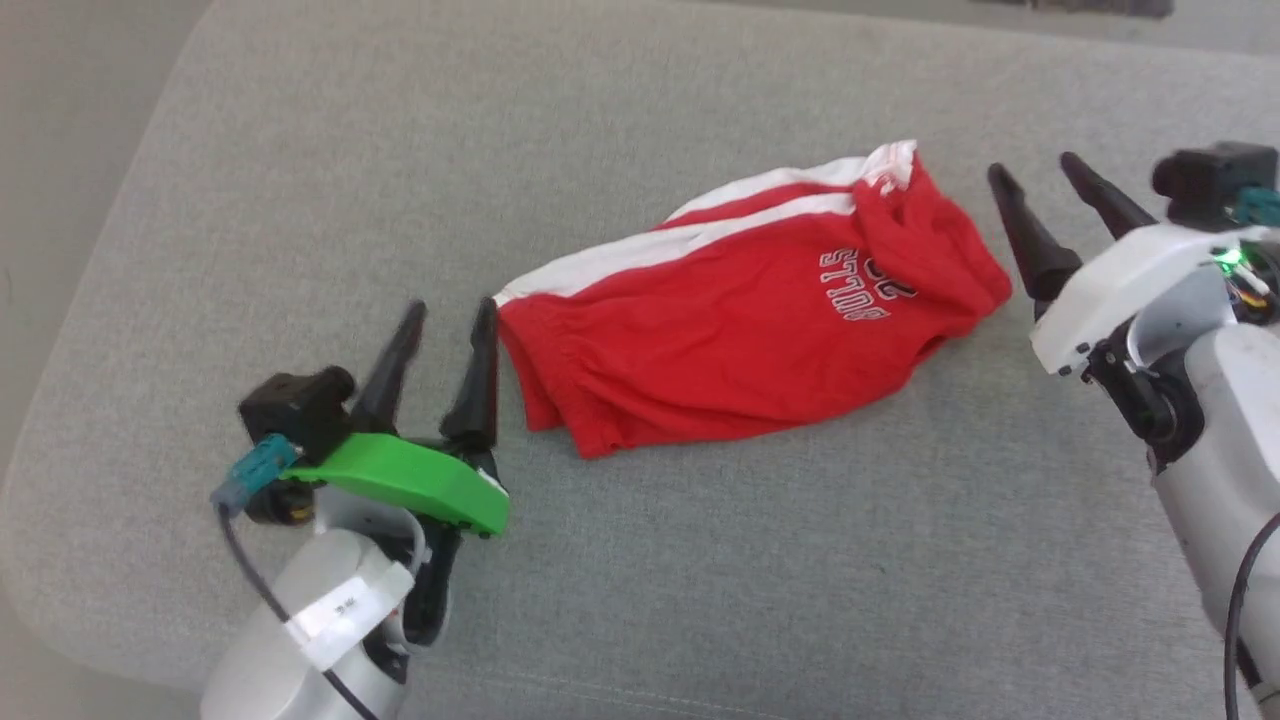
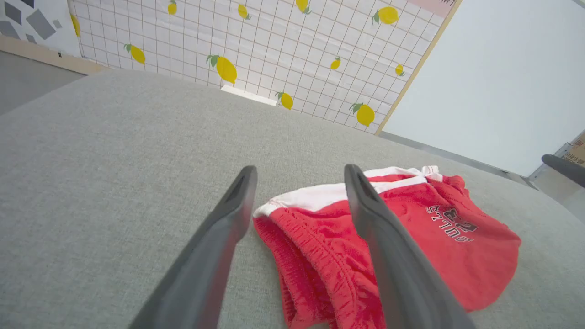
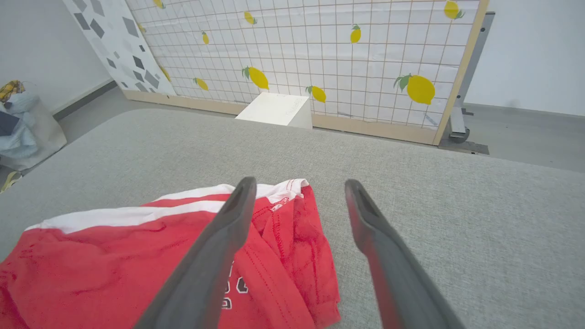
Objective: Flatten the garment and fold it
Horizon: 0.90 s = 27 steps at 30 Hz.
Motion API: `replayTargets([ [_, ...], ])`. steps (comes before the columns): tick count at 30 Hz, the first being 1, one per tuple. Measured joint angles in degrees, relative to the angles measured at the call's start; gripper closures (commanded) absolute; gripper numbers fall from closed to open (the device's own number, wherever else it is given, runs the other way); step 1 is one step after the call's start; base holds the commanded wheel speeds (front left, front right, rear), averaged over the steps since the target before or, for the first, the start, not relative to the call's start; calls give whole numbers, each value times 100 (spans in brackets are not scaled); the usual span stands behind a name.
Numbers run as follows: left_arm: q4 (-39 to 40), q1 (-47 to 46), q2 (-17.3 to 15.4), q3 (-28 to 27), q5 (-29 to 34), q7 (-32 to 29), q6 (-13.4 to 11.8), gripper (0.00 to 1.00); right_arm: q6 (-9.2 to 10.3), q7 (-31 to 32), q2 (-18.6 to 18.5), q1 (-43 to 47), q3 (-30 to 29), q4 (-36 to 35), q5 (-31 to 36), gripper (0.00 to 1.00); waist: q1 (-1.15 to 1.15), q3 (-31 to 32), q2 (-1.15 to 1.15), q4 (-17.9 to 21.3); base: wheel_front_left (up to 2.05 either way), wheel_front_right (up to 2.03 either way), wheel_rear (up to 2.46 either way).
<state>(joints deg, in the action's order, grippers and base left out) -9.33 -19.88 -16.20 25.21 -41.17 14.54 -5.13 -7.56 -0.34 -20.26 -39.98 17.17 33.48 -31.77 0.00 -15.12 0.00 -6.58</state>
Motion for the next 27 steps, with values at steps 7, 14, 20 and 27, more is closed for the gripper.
replayTargets([
  [7, 411, 285, 611, -1152, 1310, 23, 724, 0, -1, -66, 580, 104, -828, 153, 459, 0, 0, 101, 0, 41, 0, 0, 0],
  [14, 608, 599, 1110, -1940, 2172, 24, 1116, 0, -1, 687, 1173, -190, -1849, 772, 1011, 0, 0, -27, 0, -9, 0, 0, 0],
  [20, 758, 703, 1271, -2227, 2343, 24, 1214, 0, 0, 1477, 1463, -742, -2629, 1329, 1912, 0, 0, -175, 0, -97, 0, 0, 0],
  [27, 867, 719, 1303, -2257, 2417, 24, 1220, 0, 0, 2436, 1582, -1218, -3190, 1684, 3064, 0, 0, -401, 0, -229, 0, 0, 0],
])
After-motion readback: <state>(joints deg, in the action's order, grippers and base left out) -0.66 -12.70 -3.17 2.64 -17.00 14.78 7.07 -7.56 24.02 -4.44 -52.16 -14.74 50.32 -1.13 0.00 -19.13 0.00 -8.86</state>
